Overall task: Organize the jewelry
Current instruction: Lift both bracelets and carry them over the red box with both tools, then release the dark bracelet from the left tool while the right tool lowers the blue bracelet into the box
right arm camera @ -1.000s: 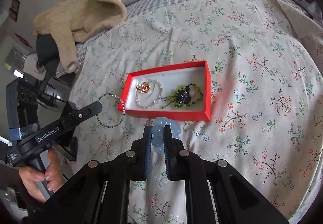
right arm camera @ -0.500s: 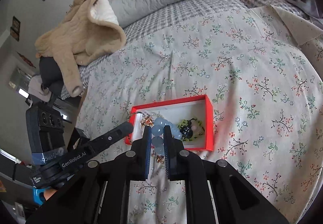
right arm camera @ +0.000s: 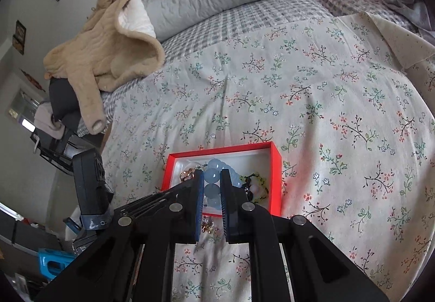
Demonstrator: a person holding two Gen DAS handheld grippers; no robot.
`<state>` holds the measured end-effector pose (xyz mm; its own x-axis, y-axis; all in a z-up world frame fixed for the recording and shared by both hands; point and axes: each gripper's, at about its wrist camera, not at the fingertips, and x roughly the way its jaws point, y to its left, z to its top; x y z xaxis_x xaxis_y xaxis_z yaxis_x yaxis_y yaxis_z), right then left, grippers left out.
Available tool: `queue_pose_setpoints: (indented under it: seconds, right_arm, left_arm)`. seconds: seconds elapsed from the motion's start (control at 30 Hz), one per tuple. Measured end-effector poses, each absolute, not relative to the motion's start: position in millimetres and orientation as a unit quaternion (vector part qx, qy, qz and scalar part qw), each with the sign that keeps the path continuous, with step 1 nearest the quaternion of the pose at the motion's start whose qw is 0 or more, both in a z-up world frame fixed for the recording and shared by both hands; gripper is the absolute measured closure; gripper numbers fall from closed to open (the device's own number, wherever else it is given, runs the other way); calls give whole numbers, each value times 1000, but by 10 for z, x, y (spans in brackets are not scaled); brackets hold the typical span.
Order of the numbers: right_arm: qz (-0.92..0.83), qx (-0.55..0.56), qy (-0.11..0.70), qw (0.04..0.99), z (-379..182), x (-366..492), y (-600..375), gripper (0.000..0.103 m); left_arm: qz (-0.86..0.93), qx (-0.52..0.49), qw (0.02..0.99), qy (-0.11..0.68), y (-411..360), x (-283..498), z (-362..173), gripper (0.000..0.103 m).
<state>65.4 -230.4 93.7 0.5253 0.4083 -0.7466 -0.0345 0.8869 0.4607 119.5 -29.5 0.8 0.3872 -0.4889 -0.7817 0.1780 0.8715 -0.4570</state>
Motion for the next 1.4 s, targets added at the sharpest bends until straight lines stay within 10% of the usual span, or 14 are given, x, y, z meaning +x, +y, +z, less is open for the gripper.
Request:
queue_pose_setpoints:
  seconds: [0.13, 1.4]
  right_arm:
    - [130, 194, 467, 853, 937, 668, -2286, 91]
    - [101, 119, 507, 847, 472, 1033, -1852, 90]
  left_arm:
    - [-204, -142, 817, 520, -273, 1116, 82, 67]
    - [-102, -78, 815, 564, 166, 817, 84, 51]
